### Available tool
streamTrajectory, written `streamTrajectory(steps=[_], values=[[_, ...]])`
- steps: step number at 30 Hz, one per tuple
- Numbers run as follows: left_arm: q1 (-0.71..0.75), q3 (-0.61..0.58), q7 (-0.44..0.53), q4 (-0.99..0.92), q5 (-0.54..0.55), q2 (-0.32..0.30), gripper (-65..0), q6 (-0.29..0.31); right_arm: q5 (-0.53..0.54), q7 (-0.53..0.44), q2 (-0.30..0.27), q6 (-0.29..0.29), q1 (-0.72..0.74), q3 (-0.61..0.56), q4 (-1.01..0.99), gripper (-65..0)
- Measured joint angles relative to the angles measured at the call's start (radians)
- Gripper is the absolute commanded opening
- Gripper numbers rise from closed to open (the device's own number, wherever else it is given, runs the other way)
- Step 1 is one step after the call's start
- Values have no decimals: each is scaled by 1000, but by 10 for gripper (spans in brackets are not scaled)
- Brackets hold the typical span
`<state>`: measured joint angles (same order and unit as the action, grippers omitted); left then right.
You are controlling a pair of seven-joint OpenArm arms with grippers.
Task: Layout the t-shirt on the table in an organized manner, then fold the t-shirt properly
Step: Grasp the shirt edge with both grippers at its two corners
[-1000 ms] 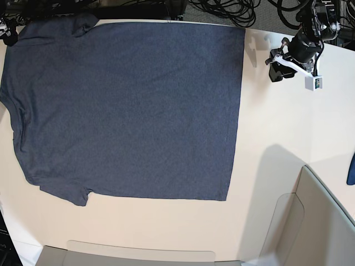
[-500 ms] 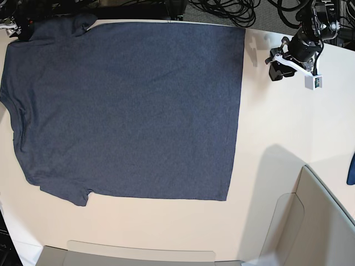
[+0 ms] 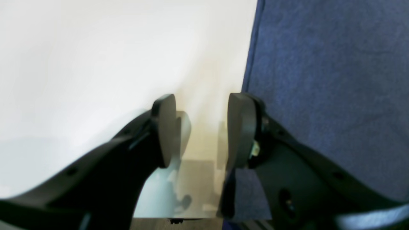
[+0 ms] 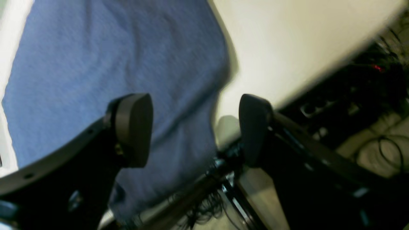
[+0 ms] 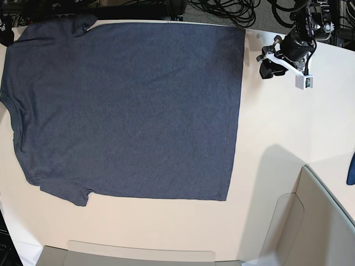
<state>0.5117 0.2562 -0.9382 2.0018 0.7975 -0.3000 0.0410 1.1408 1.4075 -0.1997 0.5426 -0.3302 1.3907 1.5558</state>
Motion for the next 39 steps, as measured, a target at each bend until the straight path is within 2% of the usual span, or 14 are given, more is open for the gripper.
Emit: streamTrajectory(steps=[4, 9, 13, 17, 22, 28, 30, 36, 39], values=[[-5, 0, 2, 0, 0, -3, -387, 0, -93, 2, 1, 1, 54, -7, -58, -244], [-2, 0, 3, 0, 0, -2, -387, 0, -100, 2, -1, 1, 78, -65, -61, -244], [-3, 4, 3, 0, 0, -3, -387, 0, -172, -5, 16, 1, 101, -75, -65, -244], [-2, 6, 3, 0, 0, -3, -387, 0, -139, -44, 22, 10, 100, -74, -119, -244], [-2, 6, 3, 0, 0, -2, -387, 0, -96, -79, 13, 19, 98, -140, -162, -244], [-2, 8, 3, 0, 0, -3, -387, -2, -69, -115, 35, 27, 87, -164, -167, -247], [1, 8, 4, 0, 0, -3, -387, -5, -68, -116, 39, 27, 87, -164, -167, -296], [65, 8, 4, 0, 16, -3, -379, -5, -95, -92, 48, 27, 87, -168, -178, -634], [98, 10, 10, -1, 142, -6, -354, -2, -102, -89, 51, 27, 87, -169, -179, -650]])
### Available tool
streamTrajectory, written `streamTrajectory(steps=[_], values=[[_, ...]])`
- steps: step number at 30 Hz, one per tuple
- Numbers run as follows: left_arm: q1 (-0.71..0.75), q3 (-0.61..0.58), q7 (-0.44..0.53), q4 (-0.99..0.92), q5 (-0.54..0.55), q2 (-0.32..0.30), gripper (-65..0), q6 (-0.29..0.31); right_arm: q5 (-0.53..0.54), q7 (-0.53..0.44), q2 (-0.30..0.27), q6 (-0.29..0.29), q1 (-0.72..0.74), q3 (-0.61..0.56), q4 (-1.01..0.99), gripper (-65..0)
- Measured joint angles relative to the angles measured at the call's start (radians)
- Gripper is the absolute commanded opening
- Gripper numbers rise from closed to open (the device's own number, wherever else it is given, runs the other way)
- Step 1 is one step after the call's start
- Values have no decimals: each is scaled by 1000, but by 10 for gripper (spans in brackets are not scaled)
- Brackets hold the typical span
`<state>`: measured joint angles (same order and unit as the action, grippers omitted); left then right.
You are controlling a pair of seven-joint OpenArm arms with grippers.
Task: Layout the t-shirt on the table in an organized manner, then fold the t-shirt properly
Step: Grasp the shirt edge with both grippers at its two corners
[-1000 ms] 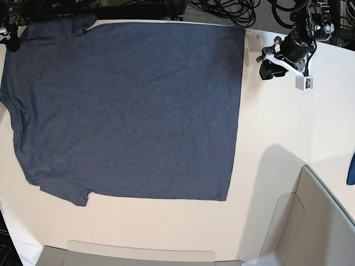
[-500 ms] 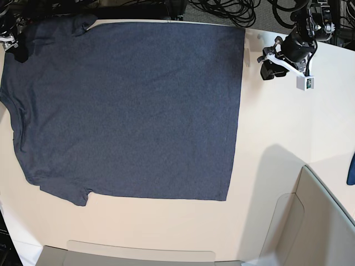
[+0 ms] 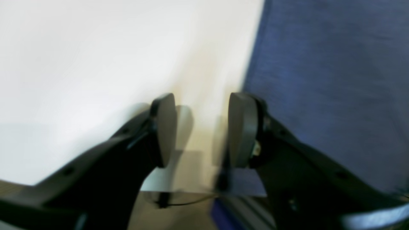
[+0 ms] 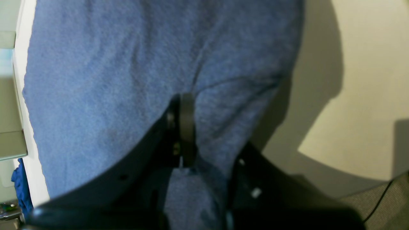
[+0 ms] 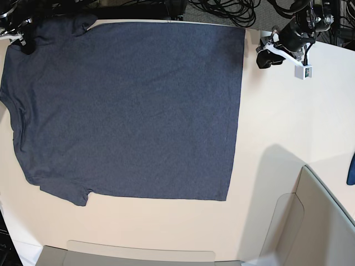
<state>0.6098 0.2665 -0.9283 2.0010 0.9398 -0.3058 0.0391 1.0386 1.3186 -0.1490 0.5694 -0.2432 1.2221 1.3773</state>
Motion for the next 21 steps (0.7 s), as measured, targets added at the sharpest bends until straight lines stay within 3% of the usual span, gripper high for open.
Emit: streamTrajectory(steps=[7, 11, 21], values=[[35, 0, -70, -92, 259, -19, -349, 6, -16, 9, -2, 0, 3, -2, 3, -650], [32, 2, -89, -207, 349, -19, -349, 14, -16, 9, -2, 0, 3, -2, 3, -650], [11, -3, -82, -253, 373, -19, -350, 24, -15, 6, 0, 0, 3, -2, 3, -650]])
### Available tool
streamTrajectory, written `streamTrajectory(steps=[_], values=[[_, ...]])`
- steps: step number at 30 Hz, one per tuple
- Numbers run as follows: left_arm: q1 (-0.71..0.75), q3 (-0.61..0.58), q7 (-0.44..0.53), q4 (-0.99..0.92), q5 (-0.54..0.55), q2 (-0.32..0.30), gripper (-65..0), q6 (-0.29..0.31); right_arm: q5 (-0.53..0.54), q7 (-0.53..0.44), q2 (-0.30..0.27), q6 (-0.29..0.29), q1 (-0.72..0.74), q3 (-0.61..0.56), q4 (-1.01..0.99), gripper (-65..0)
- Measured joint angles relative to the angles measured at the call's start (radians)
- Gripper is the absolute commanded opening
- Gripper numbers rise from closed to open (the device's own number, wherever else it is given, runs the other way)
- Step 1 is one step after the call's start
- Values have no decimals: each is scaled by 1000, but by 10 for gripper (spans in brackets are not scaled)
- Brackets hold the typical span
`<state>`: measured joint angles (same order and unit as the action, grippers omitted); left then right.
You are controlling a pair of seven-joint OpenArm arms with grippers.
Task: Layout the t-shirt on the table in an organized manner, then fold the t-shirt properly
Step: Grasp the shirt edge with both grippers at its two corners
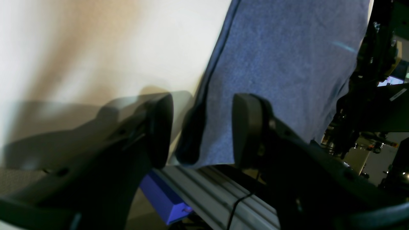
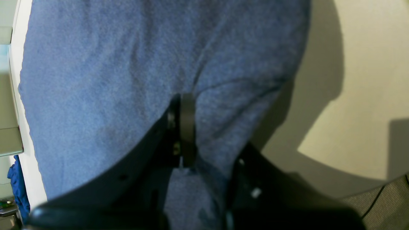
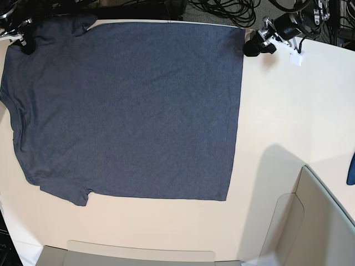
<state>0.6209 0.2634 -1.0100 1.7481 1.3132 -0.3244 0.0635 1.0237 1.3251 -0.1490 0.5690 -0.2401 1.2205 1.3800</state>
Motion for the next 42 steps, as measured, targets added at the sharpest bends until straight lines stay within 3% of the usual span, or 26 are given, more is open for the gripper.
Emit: streamTrajectory(steps=[16, 20, 27, 36, 42], values=[[50, -35, -23, 6, 15, 30, -368, 11, -4, -1, 0, 0, 0, 0, 3, -650], [37, -35, -39, 4, 6, 30, -451, 6, -4, -1, 0, 0, 0, 0, 3, -650], [-6, -37, -116, -7, -27, 31, -650, -12, -4, -2, 0, 0, 0, 0, 3, -650], [-11, -38, -135, 73, -50, 29, -650, -23, -7, -1, 0, 0, -1, 0, 13, -650], [-14, -36, -138, 172, -46, -4, -650, -20, -93, 55, 9, 1, -47, -9, 155, -650]])
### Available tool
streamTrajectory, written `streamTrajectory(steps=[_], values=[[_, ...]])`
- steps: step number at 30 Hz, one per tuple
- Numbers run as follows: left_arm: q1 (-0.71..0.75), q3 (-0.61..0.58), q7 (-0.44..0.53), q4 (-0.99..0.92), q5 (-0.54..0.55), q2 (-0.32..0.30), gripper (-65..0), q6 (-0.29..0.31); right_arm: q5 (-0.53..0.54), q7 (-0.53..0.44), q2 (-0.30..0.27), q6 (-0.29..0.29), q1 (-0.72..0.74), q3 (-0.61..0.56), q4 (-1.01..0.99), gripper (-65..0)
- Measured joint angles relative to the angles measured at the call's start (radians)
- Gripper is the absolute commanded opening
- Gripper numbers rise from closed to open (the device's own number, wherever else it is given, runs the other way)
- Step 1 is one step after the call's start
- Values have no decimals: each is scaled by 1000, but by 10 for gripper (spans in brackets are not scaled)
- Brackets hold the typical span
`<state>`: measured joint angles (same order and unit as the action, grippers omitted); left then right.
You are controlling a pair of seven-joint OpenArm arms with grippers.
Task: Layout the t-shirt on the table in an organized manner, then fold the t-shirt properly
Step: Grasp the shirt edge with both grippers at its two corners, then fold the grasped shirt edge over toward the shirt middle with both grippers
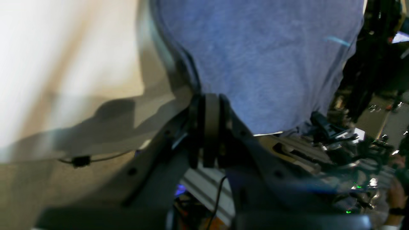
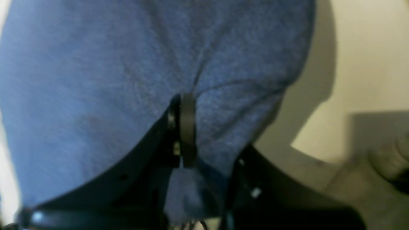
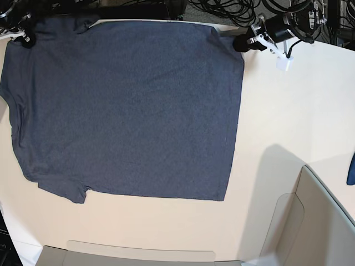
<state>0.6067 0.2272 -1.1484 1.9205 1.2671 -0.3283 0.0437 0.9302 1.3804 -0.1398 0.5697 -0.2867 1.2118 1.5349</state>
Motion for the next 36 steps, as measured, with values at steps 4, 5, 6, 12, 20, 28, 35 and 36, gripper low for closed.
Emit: streamTrajectory(steps=[4, 5, 6, 12, 20, 28, 35, 36], values=[[-29, 4, -4, 15, -1, -7, -650, -2, -41, 33, 12, -2, -19, 0, 96, -650], [-42, 4, -3, 16, 0, -5, -650, -1, -39, 32, 11, -2, -18, 0, 117, -650], [-53, 4, -3, 18, 0, -5, -650, 1, -34, 29, 10, -4, -17, 0, 135, -650], [-80, 0, -8, 19, 0, -5, -650, 1, -36, 31, 9, -4, -6, 0, 183, -650], [-101, 1, -64, 23, 0, -4, -650, 0, 1, 30, 11, -4, 2, 0, 179, -650], [-224, -4, -75, 32, 134, -5, -650, 2, 125, 32, 7, -5, 101, 0, 179, -650], [-404, 3, -130, -33, 136, -3, -650, 1, -26, 28, 26, -5, 271, 1, 174, -650], [-425, 3, -127, -64, 137, -2, -650, 0, -64, 34, 32, -5, 298, 0, 174, -650]])
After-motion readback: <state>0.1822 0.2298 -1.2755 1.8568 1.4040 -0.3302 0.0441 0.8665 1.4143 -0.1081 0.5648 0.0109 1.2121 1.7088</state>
